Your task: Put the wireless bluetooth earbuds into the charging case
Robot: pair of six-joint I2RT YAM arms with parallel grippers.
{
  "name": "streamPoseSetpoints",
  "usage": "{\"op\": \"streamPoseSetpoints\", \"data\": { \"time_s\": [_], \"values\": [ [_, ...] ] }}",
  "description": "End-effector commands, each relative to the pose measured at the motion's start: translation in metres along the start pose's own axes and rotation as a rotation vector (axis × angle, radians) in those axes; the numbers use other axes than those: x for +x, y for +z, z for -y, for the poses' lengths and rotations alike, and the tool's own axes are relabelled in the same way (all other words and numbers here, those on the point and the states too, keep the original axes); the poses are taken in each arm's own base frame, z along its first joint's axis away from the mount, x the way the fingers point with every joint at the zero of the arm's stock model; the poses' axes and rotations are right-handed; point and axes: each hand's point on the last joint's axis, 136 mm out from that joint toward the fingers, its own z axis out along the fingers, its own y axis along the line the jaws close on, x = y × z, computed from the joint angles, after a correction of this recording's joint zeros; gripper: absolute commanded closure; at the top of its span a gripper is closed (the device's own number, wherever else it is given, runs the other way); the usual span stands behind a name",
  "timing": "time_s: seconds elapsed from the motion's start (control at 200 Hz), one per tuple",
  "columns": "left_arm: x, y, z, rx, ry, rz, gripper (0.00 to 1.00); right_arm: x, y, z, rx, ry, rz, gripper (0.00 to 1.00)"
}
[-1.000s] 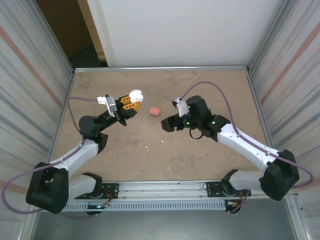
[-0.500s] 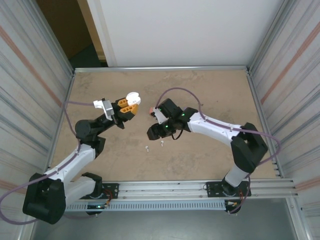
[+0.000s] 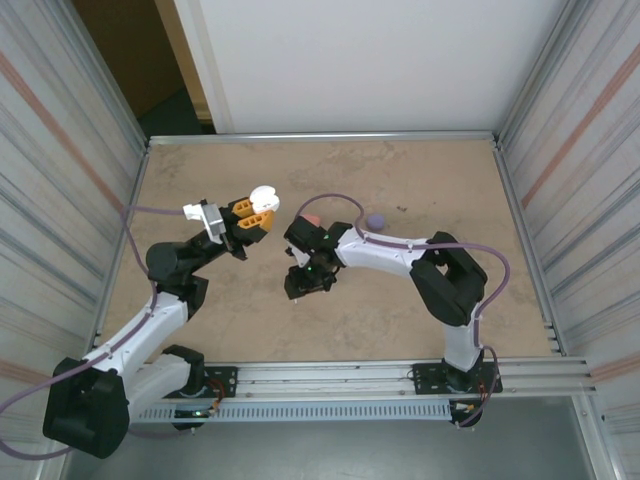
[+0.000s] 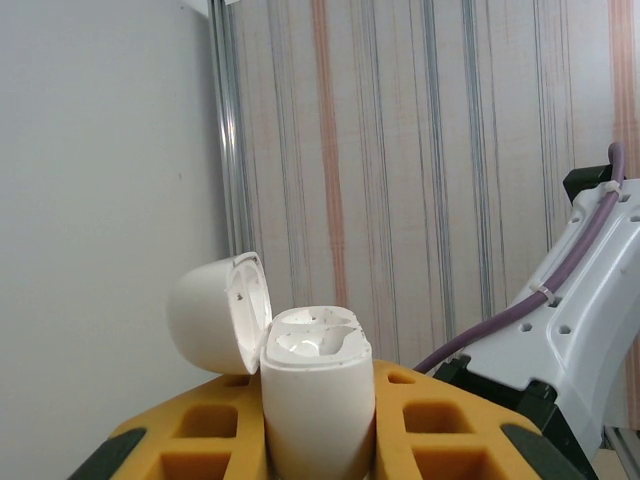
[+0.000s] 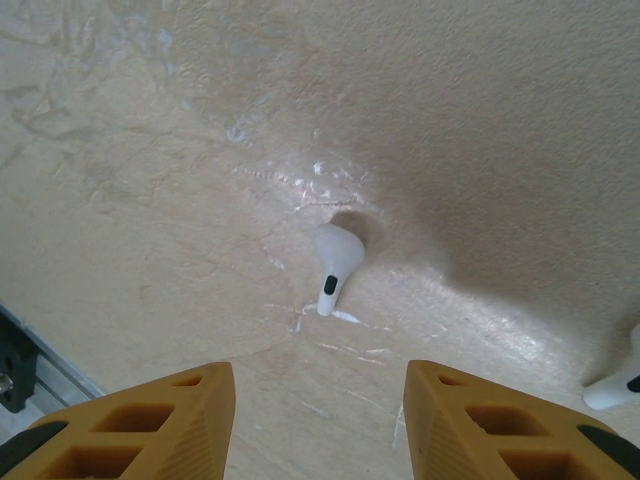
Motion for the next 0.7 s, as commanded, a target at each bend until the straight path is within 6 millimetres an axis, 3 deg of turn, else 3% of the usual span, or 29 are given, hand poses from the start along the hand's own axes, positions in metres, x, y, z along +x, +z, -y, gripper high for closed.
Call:
{"op": "streamPoseSetpoints", "data": {
  "time_s": [0.0, 0.291, 0.697],
  "values": [
    [-0.007, -0.003, 0.001, -0.006, 0.039, 0.021, 1.0, -0.003, 0.005, 0.002, 0.038, 0.027, -0.012, 0.55],
    [-0.004, -0.001, -0.001, -0.003, 0.032, 0.015, 1.0, -0.014, 0.017, 0.0, 0.044, 0.011, -0.015, 0.59],
    [-0.004, 0.001, -0.001, 0.005, 0.027, 0.014, 1.0, -0.013, 0.031, 0.002, 0.041, 0.008, -0.045, 0.61]
  ]
}}
